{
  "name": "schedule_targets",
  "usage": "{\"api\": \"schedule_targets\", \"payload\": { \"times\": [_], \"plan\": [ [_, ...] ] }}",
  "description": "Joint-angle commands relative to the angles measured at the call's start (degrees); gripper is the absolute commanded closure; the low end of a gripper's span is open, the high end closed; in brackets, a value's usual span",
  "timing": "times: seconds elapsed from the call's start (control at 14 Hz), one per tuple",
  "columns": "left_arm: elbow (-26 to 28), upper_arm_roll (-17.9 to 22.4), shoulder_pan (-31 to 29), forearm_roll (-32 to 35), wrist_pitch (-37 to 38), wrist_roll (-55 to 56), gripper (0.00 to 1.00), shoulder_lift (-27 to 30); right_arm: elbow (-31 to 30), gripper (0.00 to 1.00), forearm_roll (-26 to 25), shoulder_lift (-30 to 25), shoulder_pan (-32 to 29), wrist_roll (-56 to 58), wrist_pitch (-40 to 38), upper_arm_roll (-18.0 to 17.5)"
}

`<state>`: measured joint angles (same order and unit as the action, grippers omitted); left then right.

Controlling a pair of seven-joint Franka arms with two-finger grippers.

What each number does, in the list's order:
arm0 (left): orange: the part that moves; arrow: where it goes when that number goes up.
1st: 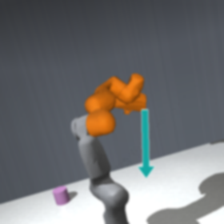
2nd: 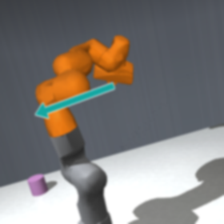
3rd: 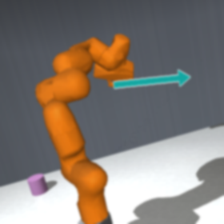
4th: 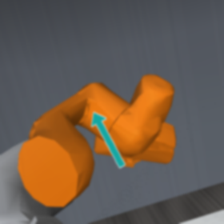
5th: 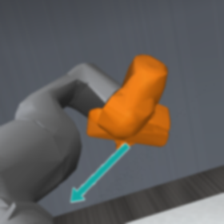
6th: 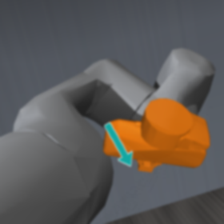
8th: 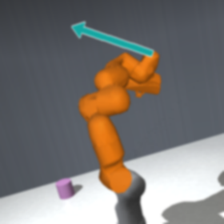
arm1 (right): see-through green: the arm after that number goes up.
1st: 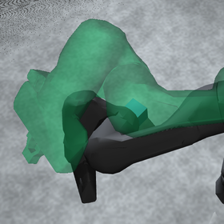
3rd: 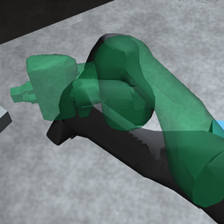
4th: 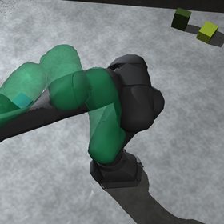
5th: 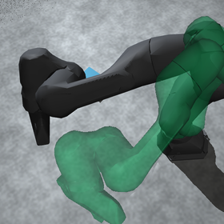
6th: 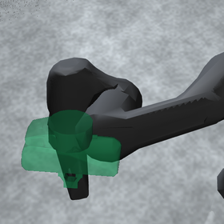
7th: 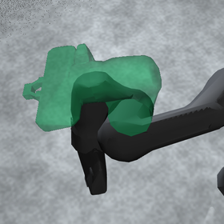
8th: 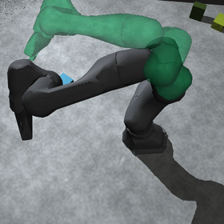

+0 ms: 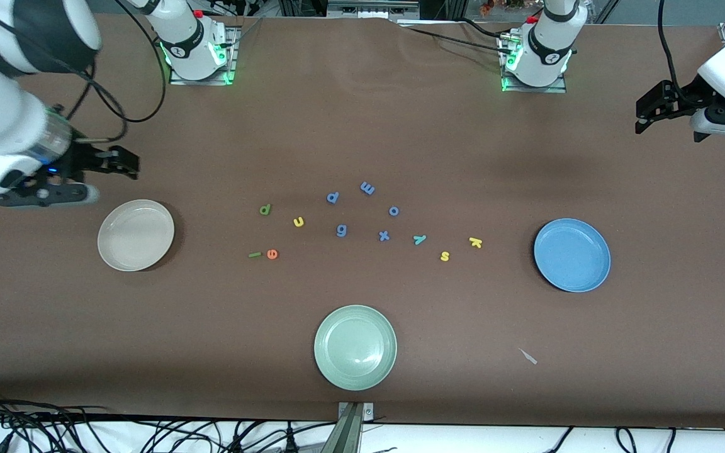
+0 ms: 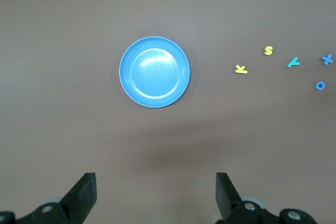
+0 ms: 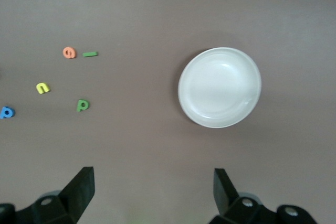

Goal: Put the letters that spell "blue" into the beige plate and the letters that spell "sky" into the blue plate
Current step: 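Reach the right gripper to the green p while the left gripper reaches letters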

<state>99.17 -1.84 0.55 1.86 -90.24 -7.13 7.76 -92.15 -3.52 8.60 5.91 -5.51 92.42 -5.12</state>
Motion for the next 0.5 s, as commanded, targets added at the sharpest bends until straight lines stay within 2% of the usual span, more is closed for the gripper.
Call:
{"api": "schedule_targets", "payload": {
  "times": [0.0, 0.14, 0.36, 0.43],
  "plan": [
    [-1.53, -0.27, 0.23, -0.98, 0.86, -0.08, 0.00, -0.64, -0.49, 0.00, 2.46, 4.13, 2.96, -4.84, 2.31, 0.38],
    [-1.61, -0.36, 0.50, -0.98, 0.77, 0.02, 0.00, -0.90, -2.85, 0.00, 2.55, 6.51, 5.25, -8.36, 7.13, 0.38],
    [-1.62, -0.27, 0.41, -1.42, 0.42, -0.34, 0.00, -1.16, -13.72, 0.00, 2.47, 5.99, 7.01, -14.68, 20.82, 0.20],
    [-1.96, -0.27, 0.59, -1.33, 0.25, -0.25, 0.00, -1.69, -16.89, 0.00, 2.47, 5.82, 6.93, -16.19, 25.04, -1.11]
  ]
}}
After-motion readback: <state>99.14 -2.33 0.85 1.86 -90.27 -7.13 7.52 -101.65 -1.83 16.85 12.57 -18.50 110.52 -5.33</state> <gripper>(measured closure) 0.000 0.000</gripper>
